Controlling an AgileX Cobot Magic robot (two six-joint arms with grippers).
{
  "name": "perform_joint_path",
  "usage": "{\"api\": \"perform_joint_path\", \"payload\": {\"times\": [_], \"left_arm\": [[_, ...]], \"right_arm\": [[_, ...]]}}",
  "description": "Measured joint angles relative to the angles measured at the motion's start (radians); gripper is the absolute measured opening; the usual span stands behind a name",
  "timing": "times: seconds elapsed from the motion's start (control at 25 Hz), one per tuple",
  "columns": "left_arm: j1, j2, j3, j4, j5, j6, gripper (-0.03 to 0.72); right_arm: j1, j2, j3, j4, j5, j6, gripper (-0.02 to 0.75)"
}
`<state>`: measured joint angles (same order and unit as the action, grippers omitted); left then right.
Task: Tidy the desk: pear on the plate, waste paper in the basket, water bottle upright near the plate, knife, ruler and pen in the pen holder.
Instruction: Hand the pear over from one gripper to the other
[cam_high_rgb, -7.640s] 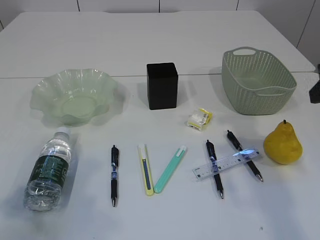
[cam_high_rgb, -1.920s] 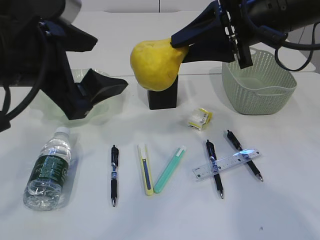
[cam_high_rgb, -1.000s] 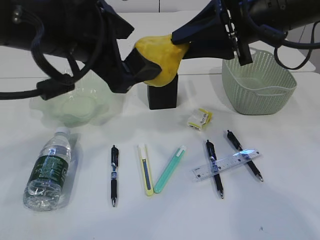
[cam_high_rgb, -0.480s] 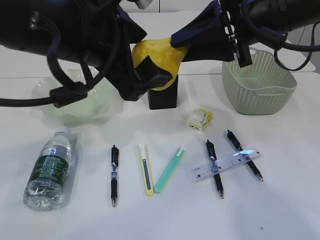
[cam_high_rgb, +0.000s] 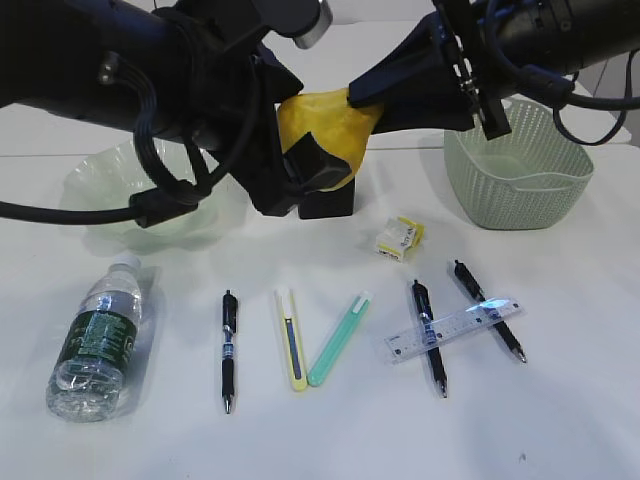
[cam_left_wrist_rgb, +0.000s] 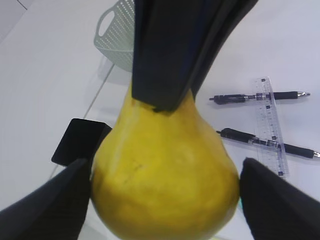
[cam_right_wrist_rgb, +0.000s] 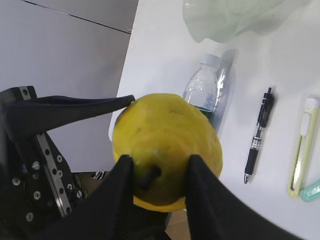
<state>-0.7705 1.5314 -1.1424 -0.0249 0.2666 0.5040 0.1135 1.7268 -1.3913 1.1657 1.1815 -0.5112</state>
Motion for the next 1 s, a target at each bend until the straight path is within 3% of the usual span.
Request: {"api": "perform_joint_path", "payload": {"times": [0.24, 0.48, 1.0], "left_arm": [[0.000, 0.006, 0.000, 0.037, -0.010, 0.000, 0.682], [0.000, 0.006, 0.000, 0.045, -0.010, 0.000, 0.612], [0.000, 0.006, -0.002, 0.045, -0.011, 0.000, 0.533]], "right_arm": [[0.000, 0.000, 0.000, -0.002, -0.006, 0.000, 0.218], [0.000, 0.000, 0.000, 0.000, -0.008, -0.002, 0.218], [0.000, 0.000, 0.000, 0.000, -0.008, -0.002, 0.218]]}}
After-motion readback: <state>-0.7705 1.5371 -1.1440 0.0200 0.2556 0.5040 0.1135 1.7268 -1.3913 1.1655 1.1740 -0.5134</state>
